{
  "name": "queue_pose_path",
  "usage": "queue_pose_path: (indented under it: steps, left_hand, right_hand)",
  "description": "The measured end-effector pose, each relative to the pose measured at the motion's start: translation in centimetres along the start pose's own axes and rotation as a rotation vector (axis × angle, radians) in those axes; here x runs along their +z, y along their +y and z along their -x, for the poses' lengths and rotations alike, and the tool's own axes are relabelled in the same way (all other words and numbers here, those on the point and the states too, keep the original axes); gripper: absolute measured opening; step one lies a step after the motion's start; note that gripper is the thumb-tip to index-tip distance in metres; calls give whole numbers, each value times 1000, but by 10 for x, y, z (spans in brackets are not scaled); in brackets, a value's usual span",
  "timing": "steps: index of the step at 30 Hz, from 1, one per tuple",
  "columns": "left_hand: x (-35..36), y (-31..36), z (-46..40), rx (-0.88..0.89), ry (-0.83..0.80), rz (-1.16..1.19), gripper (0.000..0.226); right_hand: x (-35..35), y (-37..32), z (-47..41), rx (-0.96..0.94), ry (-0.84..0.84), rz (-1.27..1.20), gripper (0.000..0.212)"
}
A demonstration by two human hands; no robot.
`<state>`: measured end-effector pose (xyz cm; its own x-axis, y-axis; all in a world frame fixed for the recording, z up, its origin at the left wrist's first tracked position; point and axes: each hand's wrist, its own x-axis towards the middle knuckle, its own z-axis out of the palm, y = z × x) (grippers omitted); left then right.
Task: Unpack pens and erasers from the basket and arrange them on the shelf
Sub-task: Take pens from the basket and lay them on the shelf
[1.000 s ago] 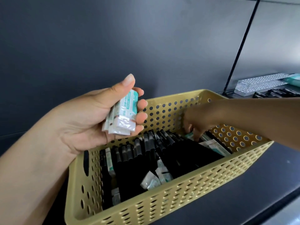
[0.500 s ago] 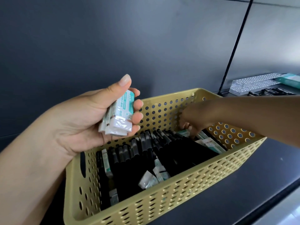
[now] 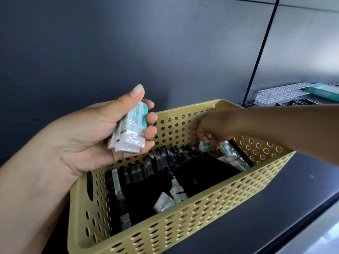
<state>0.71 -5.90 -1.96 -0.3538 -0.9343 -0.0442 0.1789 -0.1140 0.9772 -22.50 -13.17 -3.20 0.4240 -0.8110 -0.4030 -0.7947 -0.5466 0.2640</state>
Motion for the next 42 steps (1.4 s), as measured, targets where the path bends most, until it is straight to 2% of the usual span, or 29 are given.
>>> queue_pose_path:
  steps: [3, 5, 9, 11, 13, 15, 18, 22, 26, 30, 34, 38, 42]
  left_hand:
    - [8, 3, 3, 53, -37, -2, 30]
    - [10, 6, 7, 70, -21, 42, 27]
    - [11, 10, 7, 61, 89, 158, 51]
    - [14, 10, 8, 58, 112, 129, 47]
    - [17, 10, 7, 57, 95, 147, 44]
    - [16, 10, 6, 61, 90, 174, 44]
    - [13, 15, 8, 19, -20, 226, 60]
    - [8, 17, 11, -3, -146, 279, 71]
    - [11, 19, 13, -25, -205, 300, 73]
    - [11, 17, 16, 7, -164, 261, 57]
    - [24, 17, 22, 67, -54, 93, 17]
    - [25, 14, 21, 95, -6, -8, 26]
    - [18, 7, 14, 125, -42, -84, 16]
  right_hand:
    - [-9, 3, 5, 69, 77, -36, 29]
    - [-15, 8, 9, 88, 148, -145, 35]
    - [-34, 13, 27, 66, 250, -556, 23]
    - [-46, 5, 39, -22, 246, -881, 14]
    - [-58, -8, 49, -134, 213, -1145, 23]
    - [-67, -24, 59, -246, 176, -1306, 35]
    - [-77, -45, 65, -381, 172, -1429, 34]
    - [-87, -65, 65, -440, 222, -1410, 33]
    - [-94, -68, 66, -332, 337, -1128, 35]
    - [-93, -67, 67, -261, 349, -951, 44]
    - [-79, -48, 65, -221, 193, -917, 45]
    - [-53, -11, 51, -34, 1, -640, 12]
    - [-26, 6, 22, 121, -158, -536, 26]
